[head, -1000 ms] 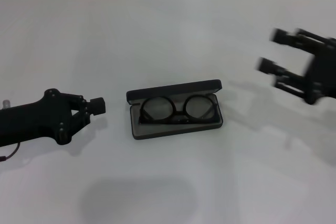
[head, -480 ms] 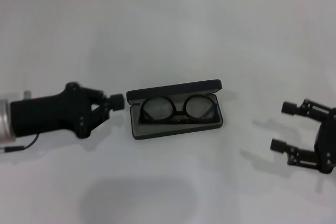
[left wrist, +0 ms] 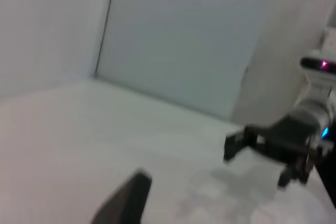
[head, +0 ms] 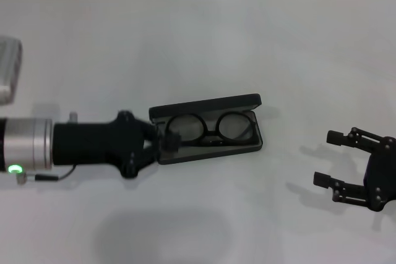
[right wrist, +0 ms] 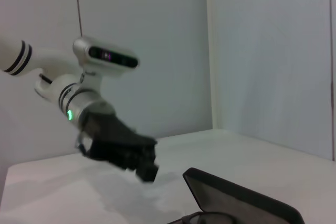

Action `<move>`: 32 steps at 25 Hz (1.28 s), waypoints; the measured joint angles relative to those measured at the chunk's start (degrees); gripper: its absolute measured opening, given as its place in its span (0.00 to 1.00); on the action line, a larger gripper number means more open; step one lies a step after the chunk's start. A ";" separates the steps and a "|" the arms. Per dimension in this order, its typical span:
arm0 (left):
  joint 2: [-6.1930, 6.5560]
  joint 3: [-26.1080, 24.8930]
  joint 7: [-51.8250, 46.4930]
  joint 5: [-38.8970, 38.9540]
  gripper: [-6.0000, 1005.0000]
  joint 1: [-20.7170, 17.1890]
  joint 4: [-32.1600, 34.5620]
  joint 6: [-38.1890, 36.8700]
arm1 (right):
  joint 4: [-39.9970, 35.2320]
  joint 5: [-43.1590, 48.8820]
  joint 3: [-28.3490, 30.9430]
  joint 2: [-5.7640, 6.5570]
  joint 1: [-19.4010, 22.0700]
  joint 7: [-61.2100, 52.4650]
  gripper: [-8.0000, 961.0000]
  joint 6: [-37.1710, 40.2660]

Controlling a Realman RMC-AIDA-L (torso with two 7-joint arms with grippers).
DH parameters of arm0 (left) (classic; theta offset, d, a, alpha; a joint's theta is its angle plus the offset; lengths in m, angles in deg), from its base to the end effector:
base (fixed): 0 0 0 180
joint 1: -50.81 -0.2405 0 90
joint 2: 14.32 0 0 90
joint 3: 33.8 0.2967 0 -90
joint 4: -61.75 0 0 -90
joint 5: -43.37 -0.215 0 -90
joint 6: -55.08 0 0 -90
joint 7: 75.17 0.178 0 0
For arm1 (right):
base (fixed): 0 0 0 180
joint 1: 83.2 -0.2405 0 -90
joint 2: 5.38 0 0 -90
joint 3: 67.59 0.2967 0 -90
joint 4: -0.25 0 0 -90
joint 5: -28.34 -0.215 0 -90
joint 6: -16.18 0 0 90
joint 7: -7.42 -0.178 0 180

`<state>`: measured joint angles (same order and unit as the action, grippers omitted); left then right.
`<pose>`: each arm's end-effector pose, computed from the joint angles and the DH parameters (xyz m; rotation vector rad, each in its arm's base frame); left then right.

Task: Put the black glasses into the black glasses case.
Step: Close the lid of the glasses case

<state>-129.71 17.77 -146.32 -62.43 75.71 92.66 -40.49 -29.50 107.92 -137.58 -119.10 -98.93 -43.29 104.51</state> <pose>-0.3006 0.3083 -0.0569 -2.8798 -0.5644 -0.7889 0.3192 0.2860 -0.0569 -2.6604 0.2603 0.8475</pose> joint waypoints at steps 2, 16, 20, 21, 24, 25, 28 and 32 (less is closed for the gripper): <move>-0.60 -0.59 -0.34 -1.27 0.02 -1.05 -0.06 2.02 | -0.12 -0.10 0.08 -0.01 -0.01 0.03 0.82 -0.01; -2.09 -1.92 -0.23 0.31 0.02 -1.38 -2.09 15.60 | -0.37 -0.20 0.83 -0.03 0.00 0.09 0.82 0.16; -1.97 -2.58 -0.18 1.30 0.02 -1.38 -2.10 16.81 | -0.40 -0.28 0.82 -0.08 0.00 0.09 0.82 0.16; -1.97 -2.94 -0.10 1.31 0.02 -1.42 -2.10 17.00 | -0.42 -0.29 0.82 -0.10 0.00 0.09 0.82 0.17; -2.05 -4.53 0.38 1.38 0.02 -1.47 -2.10 17.49 | -0.49 -0.30 0.82 -0.17 0.00 0.09 0.82 0.20; -2.09 -4.96 0.48 1.40 0.02 -1.44 -2.10 17.62 | -0.49 -0.30 0.82 -0.18 0.00 0.09 0.82 0.23; -2.10 -6.16 0.91 1.45 0.02 -1.12 -2.10 18.05 | -0.55 -0.30 0.92 -0.18 -0.12 0.09 0.82 0.37; -2.12 -6.38 1.21 1.96 0.02 -0.89 -2.03 18.99 | -0.58 -0.31 1.01 -0.19 -0.42 0.02 0.82 0.49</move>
<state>-131.83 11.39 -145.11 -60.47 74.82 90.64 -21.50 -30.08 107.61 -136.57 -119.29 -99.35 -43.27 105.01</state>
